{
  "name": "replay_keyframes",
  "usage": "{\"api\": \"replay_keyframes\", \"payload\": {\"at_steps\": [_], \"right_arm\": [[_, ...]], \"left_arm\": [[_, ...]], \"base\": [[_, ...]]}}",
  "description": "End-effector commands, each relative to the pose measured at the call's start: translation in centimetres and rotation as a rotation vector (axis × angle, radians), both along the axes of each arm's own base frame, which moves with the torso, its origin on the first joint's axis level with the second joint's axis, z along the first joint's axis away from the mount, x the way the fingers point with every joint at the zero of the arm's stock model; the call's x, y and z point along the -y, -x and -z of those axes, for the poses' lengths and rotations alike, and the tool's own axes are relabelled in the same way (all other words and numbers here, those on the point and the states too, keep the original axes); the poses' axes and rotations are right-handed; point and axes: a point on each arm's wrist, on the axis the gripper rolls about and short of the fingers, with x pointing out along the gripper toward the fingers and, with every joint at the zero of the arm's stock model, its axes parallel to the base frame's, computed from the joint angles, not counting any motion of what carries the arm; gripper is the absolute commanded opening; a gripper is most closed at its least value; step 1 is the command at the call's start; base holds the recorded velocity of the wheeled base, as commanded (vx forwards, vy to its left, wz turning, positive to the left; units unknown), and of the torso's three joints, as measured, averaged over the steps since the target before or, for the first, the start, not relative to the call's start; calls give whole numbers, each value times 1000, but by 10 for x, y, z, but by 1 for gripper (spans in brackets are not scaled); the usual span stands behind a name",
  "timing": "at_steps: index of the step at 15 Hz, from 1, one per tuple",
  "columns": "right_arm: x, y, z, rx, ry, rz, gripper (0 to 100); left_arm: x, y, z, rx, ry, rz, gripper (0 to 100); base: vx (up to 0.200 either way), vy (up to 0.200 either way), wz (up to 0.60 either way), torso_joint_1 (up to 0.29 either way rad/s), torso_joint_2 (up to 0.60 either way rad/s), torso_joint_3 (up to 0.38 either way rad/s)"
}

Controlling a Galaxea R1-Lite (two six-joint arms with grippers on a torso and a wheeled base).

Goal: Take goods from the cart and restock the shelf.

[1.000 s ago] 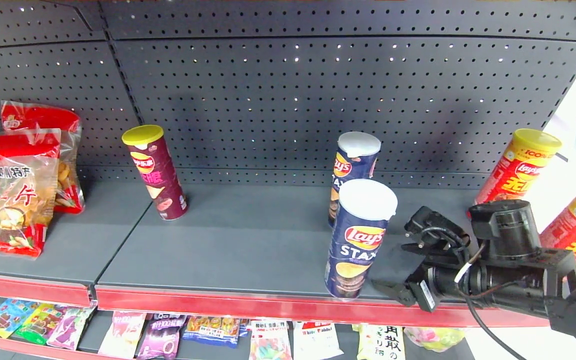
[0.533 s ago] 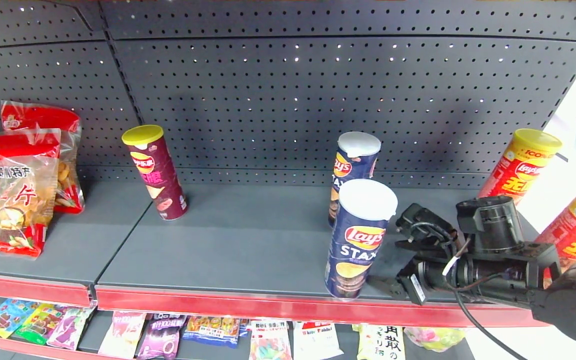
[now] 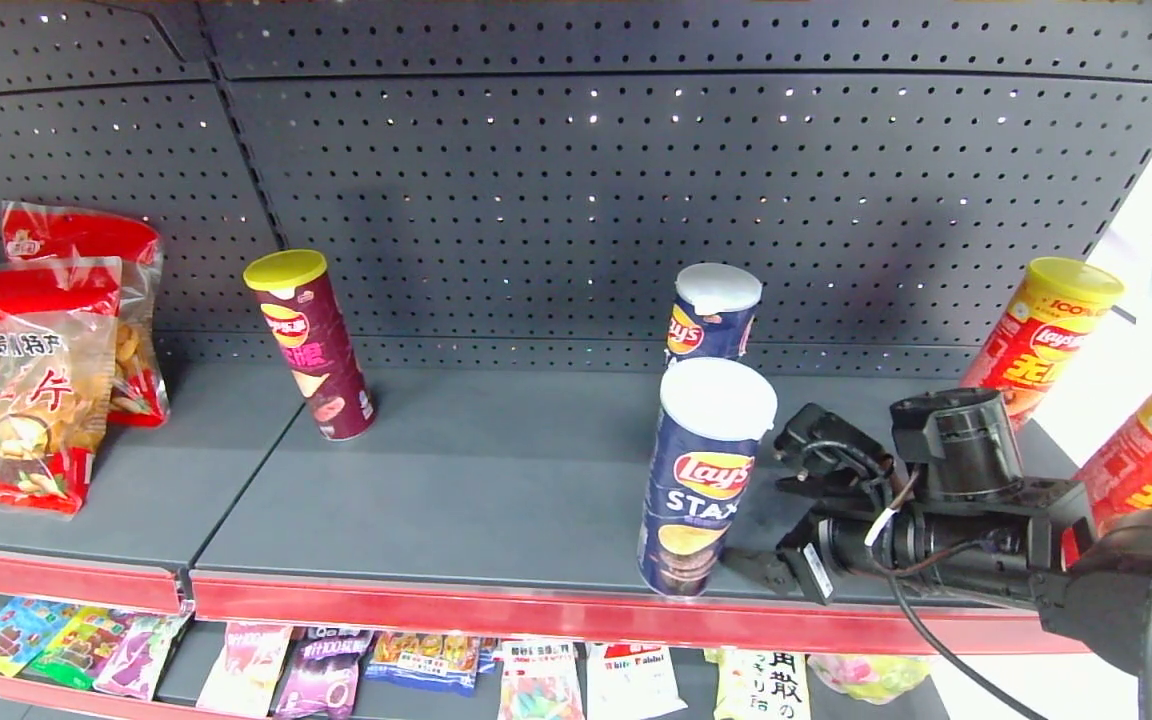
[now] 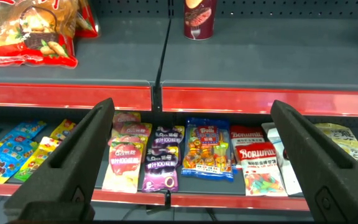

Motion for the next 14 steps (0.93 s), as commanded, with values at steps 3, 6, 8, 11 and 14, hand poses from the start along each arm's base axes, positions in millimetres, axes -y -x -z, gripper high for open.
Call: {"api": "replay_keyframes", "payload": {"at_steps": [3, 6, 8, 11, 14], "right_arm": [[7, 1, -2, 6, -2, 20, 100], [23, 18, -19, 56, -26, 50, 100], [37, 49, -36, 114, -57, 51, 100], [60, 98, -59, 236, -116, 56, 100], [92, 149, -58, 251, -126, 125, 100]], "left_arm": [[0, 0, 0, 0, 0, -1, 100], [0, 0, 0, 0, 0, -1, 100], [0, 0, 0, 0, 0, 1, 100], [0, 0, 0, 0, 0, -1, 100], [0, 0, 0, 0, 0, -1, 100]], "base": [[0, 0, 0, 0, 0, 0], [0, 0, 0, 0, 0, 0], [0, 0, 0, 0, 0, 0], [0, 0, 0, 0, 0, 0], [0, 0, 0, 0, 0, 0]]}}
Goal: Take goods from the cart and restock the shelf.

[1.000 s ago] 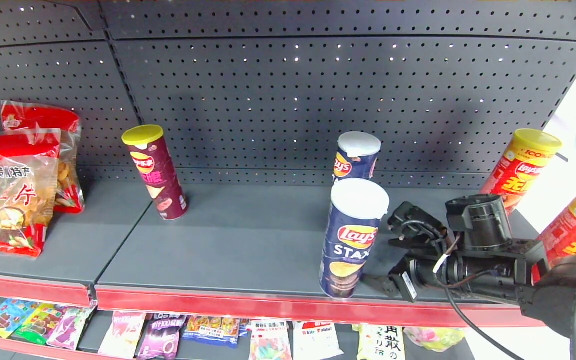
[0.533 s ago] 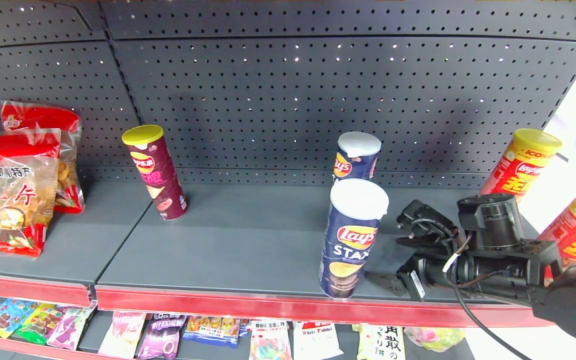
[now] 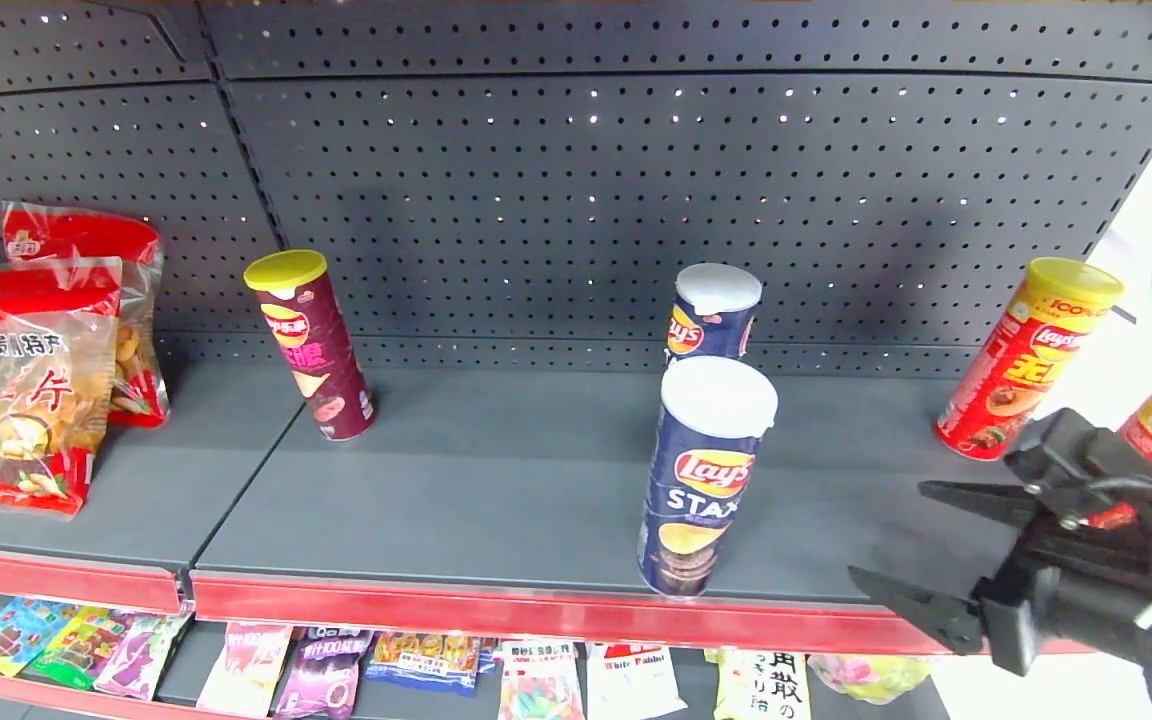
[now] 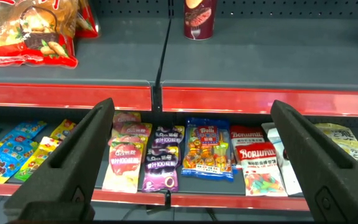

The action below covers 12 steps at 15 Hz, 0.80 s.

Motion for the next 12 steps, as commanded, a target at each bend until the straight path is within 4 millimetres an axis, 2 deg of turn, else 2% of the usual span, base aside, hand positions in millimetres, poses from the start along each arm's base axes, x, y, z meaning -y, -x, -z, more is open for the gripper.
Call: {"api": "replay_keyframes", "payload": {"at_steps": [1, 3, 4, 5, 6, 10, 12], "right_arm": [[42, 76, 2, 81, -61, 88, 100], [49, 109, 9, 82, -82, 87, 100], [50, 117, 12, 77, -82, 84, 100], [53, 136, 19, 88, -85, 100, 100], [54, 146, 24, 118, -90, 123, 100], [54, 175, 43, 269, -186, 219, 100], [55, 179, 53, 307, -177, 307, 100]], "left_arm": [[0, 0, 0, -1, 0, 0, 100], [0, 0, 0, -1, 0, 0, 100], [0, 0, 0, -1, 0, 0, 100], [0, 0, 0, -1, 0, 0, 100], [0, 0, 0, -1, 0, 0, 100], [0, 0, 0, -1, 0, 1, 100], [0, 0, 0, -1, 0, 0, 100]], "base": [[0, 0, 0, 0, 0, 0], [0, 0, 0, 0, 0, 0], [0, 0, 0, 0, 0, 0], [0, 0, 0, 0, 0, 0], [0, 0, 0, 0, 0, 0], [0, 0, 0, 0, 0, 0], [0, 0, 0, 0, 0, 0]]}}
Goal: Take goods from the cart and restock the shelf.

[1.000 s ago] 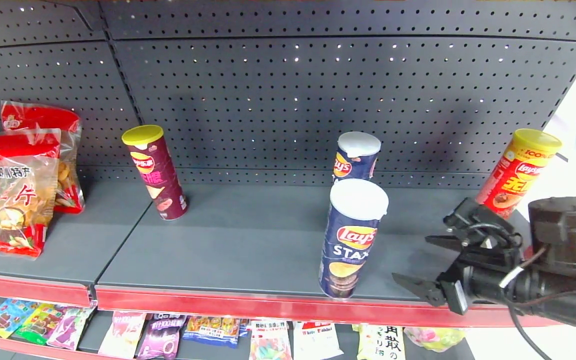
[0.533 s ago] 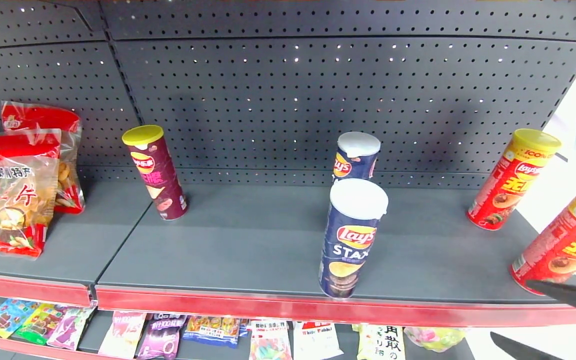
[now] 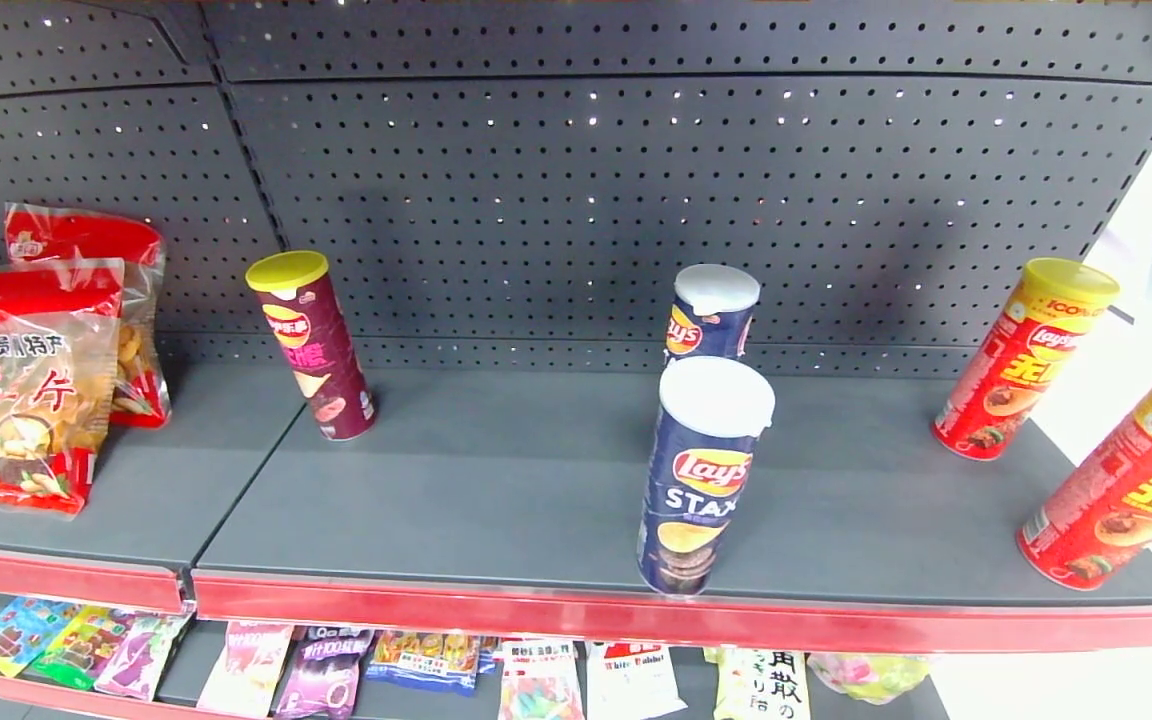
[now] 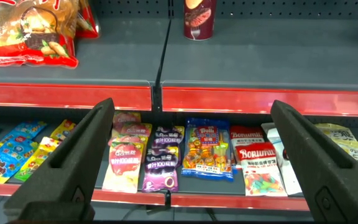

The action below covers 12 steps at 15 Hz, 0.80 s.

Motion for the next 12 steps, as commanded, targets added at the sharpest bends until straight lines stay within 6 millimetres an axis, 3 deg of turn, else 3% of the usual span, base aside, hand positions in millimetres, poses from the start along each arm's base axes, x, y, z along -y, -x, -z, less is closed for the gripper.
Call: {"api": "replay_keyframes", "payload": {"at_steps": [1, 4, 8, 12], "right_arm": [[1, 12, 13, 97, -4, 128, 100], [4, 8, 3, 66, -12, 277, 100], [4, 15, 27, 117, -76, 171, 100], [6, 7, 36, 169, -129, 293, 100]], "left_arm": [[0, 0, 0, 0, 0, 0, 100], [0, 0, 0, 0, 0, 0, 100], [0, 0, 0, 0, 0, 0, 100], [0, 0, 0, 0, -3, 0, 100]], "base": [[0, 0, 0, 0, 0, 0], [0, 0, 0, 0, 0, 0], [0, 0, 0, 0, 0, 0], [0, 0, 0, 0, 0, 0]]}}
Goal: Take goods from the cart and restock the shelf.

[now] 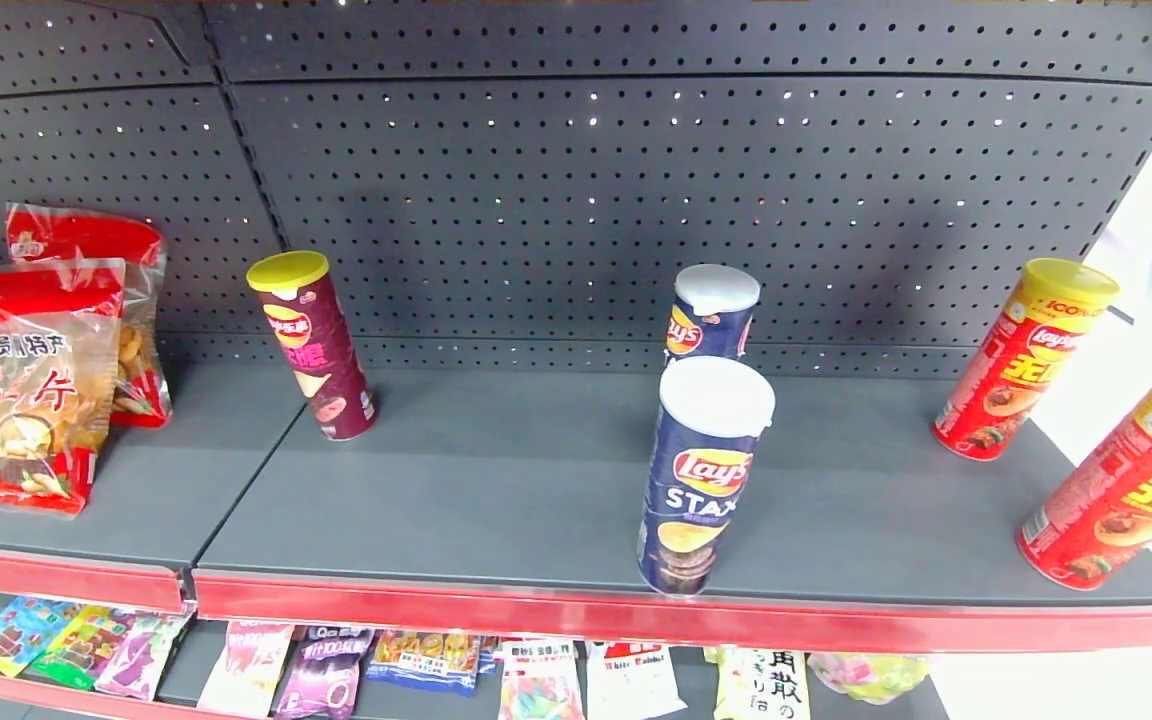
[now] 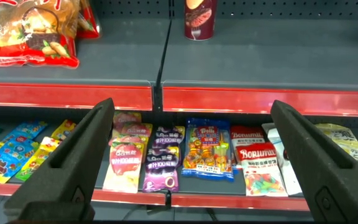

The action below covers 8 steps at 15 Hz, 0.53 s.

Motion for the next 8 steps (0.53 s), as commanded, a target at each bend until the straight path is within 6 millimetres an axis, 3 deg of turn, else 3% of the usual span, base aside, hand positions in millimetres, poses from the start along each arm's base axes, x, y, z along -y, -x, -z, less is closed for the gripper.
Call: {"api": "replay_keyframes", "payload": {"at_steps": [1, 5, 8], "right_arm": [[0, -2, 10, -28, -9, 10, 100], [0, -2, 10, -29, -26, 12, 100], [0, -2, 10, -29, -29, 12, 100]], "left_arm": [[0, 0, 0, -1, 0, 0, 100], [0, 0, 0, 1, -2, 0, 100], [0, 0, 0, -1, -3, 3, 100]], "base": [[0, 0, 0, 0, 0, 0], [0, 0, 0, 0, 0, 0], [-200, 0, 0, 7, 1, 4]]}}
